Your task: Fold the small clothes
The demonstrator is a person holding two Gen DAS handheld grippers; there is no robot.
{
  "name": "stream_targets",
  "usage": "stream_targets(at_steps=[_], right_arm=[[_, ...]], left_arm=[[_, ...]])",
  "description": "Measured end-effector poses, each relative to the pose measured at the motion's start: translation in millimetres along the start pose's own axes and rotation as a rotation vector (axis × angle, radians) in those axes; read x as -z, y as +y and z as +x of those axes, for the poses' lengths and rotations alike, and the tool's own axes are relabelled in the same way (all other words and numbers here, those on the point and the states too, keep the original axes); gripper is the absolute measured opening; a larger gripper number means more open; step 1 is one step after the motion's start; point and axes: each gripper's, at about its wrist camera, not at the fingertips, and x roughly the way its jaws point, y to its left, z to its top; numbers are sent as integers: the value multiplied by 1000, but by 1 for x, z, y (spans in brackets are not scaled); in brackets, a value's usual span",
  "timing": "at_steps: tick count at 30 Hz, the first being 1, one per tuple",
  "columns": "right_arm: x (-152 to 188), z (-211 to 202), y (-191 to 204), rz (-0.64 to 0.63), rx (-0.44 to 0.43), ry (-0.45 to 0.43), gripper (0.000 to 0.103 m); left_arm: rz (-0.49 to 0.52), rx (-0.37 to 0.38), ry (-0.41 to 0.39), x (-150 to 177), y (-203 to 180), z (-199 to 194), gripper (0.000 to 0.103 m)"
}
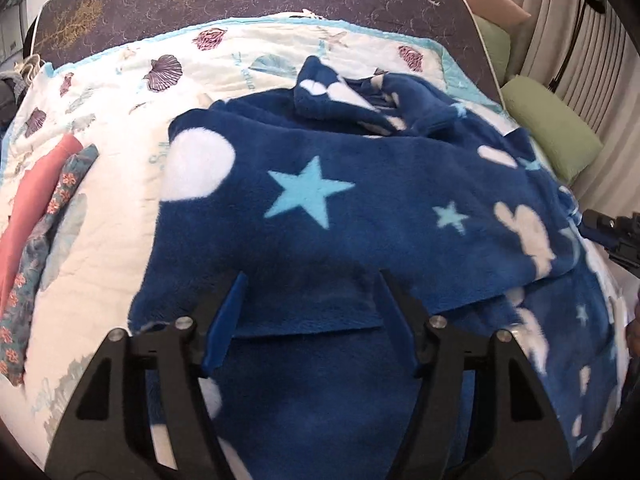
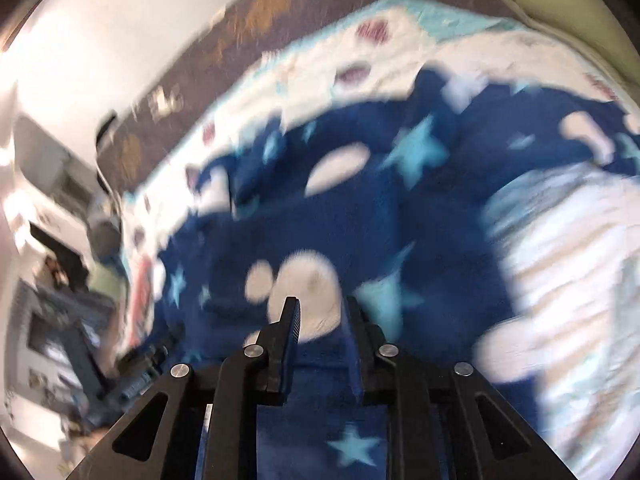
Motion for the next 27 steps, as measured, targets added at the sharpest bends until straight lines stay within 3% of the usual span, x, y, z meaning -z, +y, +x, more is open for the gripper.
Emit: stream_targets(at_steps=[2,4,8,11,14,23,24,25,27], right_arm=[[-15,-19,-40,93,81,-58,34],[-27,-36,-105,294,114,-107,40],[-22,-51,-211,646,7,-204,42],[-17,-59,-260,771,-10,-278,45],[-21,-51,-282,821,-18,-271,56],[-54,-27,-312,889,52,-367,57],[-55,-26,-314,898,48,-380,45],[-59,-23,-314,884,39,-375,3],[-71,-24,-300,795,57,-366,6]], left_arm=[[-34,36,-5,-3,3,-6,67],[-55,68,-17,-6,1,-11,68],[1,38,9,-4,-11,-4,76],[11,28,57,1,-12,14,78],[32,15,42,4,-16,17,81],[24,35,29,5,-12,19,83],[23,36,27,5,-12,19,83],[21,38,25,5,-12,20,83],[19,41,26,5,-12,20,83]])
